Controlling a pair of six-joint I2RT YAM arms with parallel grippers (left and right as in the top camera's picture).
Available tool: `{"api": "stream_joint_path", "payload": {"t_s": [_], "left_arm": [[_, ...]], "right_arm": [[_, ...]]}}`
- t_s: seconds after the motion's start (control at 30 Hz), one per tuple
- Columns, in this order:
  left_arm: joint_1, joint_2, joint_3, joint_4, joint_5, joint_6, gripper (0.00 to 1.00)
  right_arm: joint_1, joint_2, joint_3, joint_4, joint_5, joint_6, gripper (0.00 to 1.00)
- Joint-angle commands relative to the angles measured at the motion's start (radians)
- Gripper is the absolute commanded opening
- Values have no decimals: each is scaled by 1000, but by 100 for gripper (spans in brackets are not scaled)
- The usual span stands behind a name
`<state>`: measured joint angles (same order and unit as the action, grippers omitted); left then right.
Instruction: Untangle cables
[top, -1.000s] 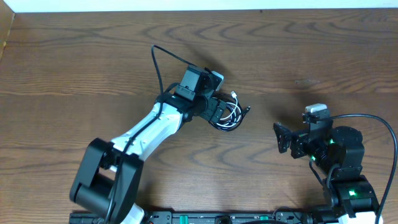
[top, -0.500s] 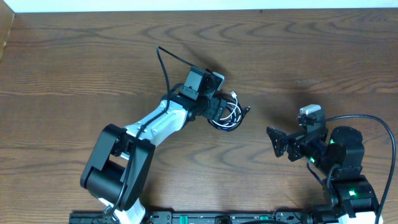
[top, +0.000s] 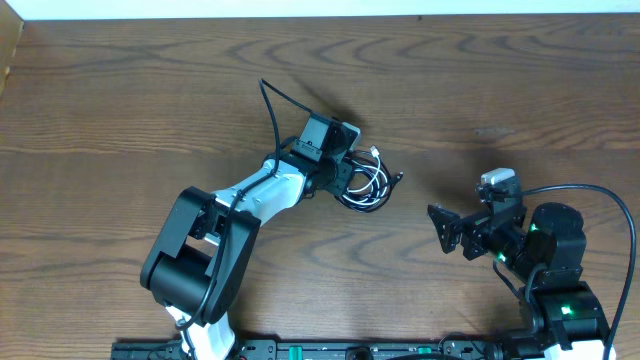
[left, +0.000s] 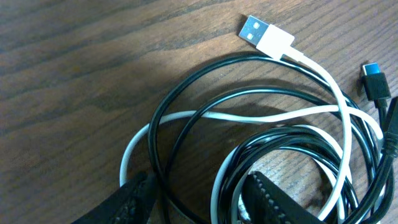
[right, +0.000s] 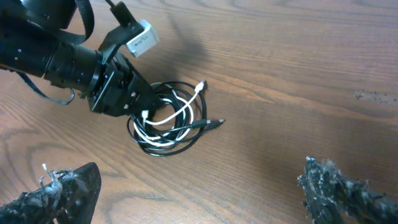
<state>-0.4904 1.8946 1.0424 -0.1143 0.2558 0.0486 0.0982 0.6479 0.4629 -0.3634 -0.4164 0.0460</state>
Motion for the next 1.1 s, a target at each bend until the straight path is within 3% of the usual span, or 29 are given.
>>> {"api": "stream_joint_path", "payload": {"t_s": [0.0,0.1,0.13,0.33,0.43,0.6,0.77,0.97,1.07], "left_arm": [[-12,10,8,-27,-5,-2,34],[-21,7,9,-29,-2,-17,10],[-25,2,9,-30,9,-28,8],[-24,-73,9,-35,154,-47,7],[-24,-150,9,-42,218,-210,7],[-25,-182,9,-78,410,-374,7],[-27,-182,9,-89,621,-388,8],[-39,-182,9,-86,752,-421,8],[-60,-182,9,-85,778,-421,7]], "right_arm": [[-8,-2,24,0,-13,13,99],[-8,-2,24,-11,-13,13,99],[-8,-2,24,-19,-12,13,99],[-8,9,16,-50,8,13,99],[-8,47,10,-52,6,20,99],[-7,136,10,-36,-38,55,99],[-7,245,10,5,-50,125,99],[-6,354,10,54,-51,224,99],[-5,399,10,81,-64,257,95]]}}
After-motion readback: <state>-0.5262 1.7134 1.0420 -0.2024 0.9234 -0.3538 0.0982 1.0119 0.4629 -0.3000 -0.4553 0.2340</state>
